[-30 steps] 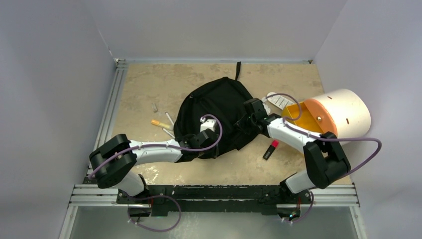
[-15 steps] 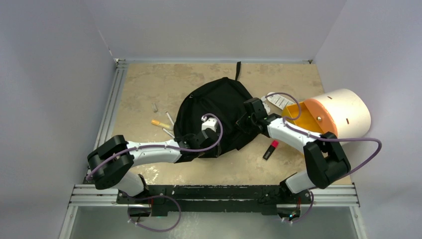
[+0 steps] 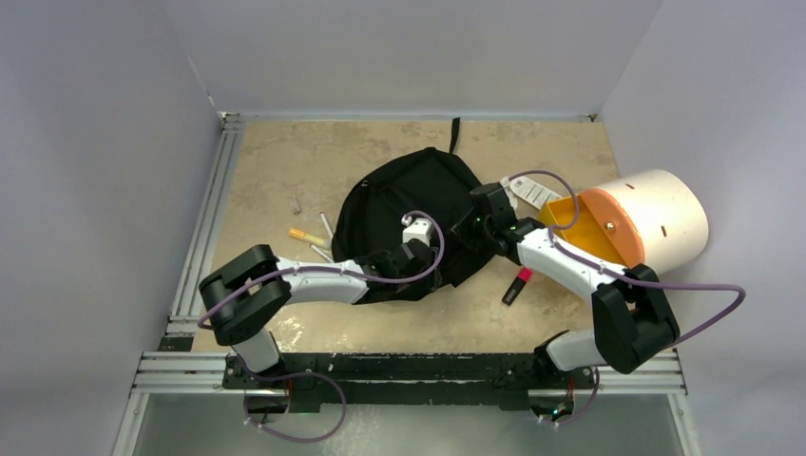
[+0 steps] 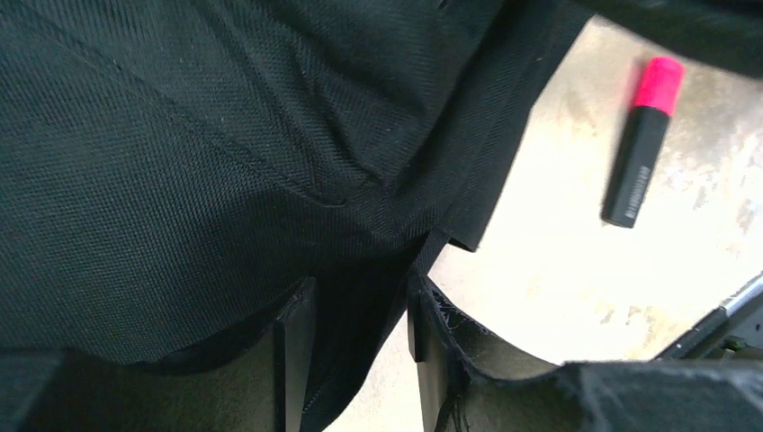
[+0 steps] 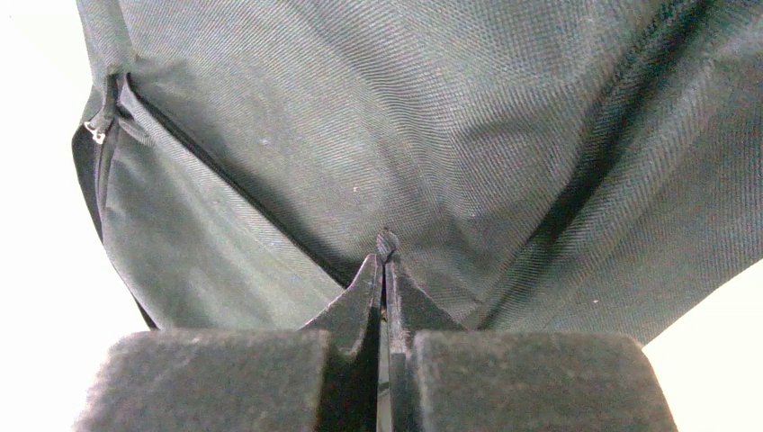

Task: Pack the student bag
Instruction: Unzip the student bag at the center of the board.

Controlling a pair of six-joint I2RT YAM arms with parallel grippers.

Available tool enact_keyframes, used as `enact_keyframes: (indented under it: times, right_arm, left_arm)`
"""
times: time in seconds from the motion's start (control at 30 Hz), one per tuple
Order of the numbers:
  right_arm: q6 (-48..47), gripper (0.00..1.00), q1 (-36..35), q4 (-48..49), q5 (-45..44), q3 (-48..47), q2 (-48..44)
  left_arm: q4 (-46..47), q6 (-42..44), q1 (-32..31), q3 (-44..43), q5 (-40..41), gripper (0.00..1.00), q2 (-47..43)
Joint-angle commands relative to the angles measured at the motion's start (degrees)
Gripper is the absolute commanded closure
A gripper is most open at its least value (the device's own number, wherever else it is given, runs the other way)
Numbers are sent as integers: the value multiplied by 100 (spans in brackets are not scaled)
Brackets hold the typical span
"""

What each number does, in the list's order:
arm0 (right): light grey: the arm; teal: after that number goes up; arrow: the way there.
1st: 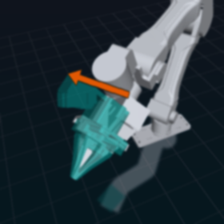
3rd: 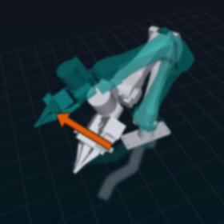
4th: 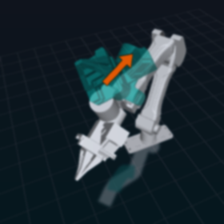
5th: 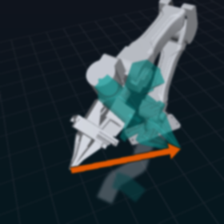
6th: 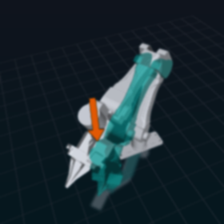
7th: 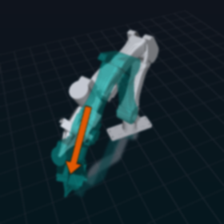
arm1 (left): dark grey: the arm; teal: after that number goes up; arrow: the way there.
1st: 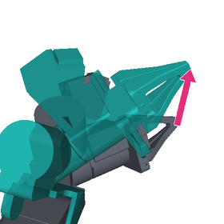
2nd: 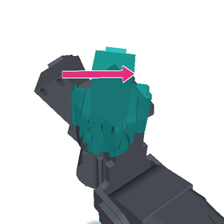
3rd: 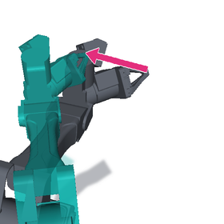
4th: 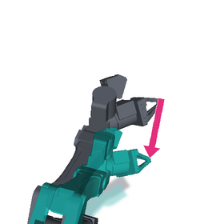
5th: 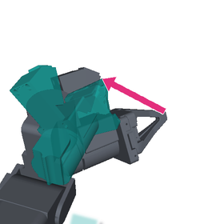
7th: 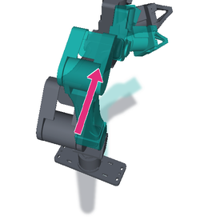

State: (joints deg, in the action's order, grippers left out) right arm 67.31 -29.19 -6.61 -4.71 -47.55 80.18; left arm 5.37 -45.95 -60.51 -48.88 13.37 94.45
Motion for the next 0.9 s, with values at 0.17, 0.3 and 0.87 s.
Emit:
enact_keyframes:
  times: [0.17,0.3,0.87]
  right_arm:
    - [-630,100,-11,897,155,-357,-78]
    - [-758,100,-8,1175,181,-549,95]
    - [-1488,100,-44,1512,987,-2459,2105]
  left_arm:
    - [-23,-871,-31,175,-226,60,231]
    - [-223,-1143,-31,249,-192,60,251]
    - [-492,-1412,-31,208,-386,61,626]
